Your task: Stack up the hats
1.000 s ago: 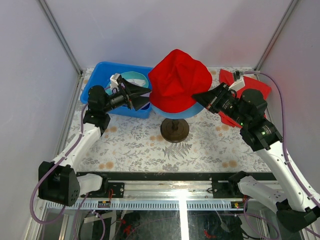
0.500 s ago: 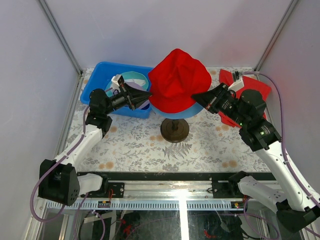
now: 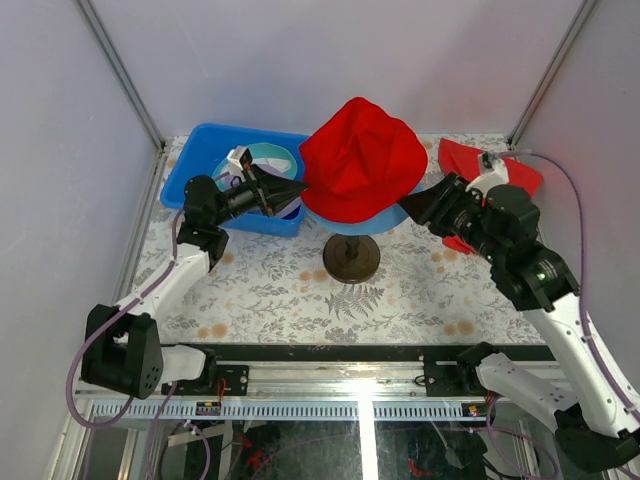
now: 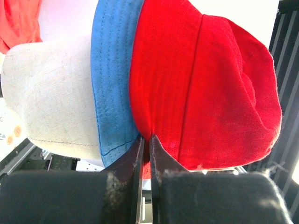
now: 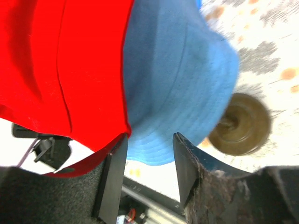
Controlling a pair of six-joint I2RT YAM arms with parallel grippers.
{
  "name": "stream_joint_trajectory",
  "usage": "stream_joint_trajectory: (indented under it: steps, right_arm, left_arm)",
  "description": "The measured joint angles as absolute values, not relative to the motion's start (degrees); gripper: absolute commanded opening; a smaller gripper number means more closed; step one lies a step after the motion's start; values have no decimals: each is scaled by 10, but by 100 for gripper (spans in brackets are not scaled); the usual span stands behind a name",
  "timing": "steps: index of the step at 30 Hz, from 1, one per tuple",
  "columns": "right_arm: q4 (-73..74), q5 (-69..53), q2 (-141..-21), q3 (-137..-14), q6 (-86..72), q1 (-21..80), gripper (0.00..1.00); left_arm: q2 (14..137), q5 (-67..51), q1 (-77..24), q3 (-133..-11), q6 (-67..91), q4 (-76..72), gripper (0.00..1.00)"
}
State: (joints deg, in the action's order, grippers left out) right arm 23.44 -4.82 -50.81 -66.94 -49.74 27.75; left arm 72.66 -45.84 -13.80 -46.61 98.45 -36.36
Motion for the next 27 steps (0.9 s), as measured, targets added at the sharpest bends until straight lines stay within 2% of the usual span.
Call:
stream_joint_trajectory:
  steps: [8,14,17,19,21,24,27]
  right_arm:
    - [324,113,-495,-806,-351,277,61]
    - [312,118,-559,-922,-256,275,63]
    - [303,59,-613,-959,-246,242,61]
    - [287,-30,-637,-951,-273,173,58]
    - [260,-107,-647,-917,-320,95,56]
    - [219,-212,-649,-852,-400,-5,57]
    - [187,-280,-645,-806,-465,-52,57]
  left_arm:
    - [756,-469,-138,-510,962,-332,0]
    - [782,-488,-137,-551,939,-294,0]
    - [798,-500,-134,-576,927,-273,0]
    - [811,-507,-130,-595,918,-261,0]
    - [820,-512,-125,-607,913,-256,0]
    - [828,-518,-119,-619,907,-247,0]
    - [829,-522,-118,-621,902,-243,0]
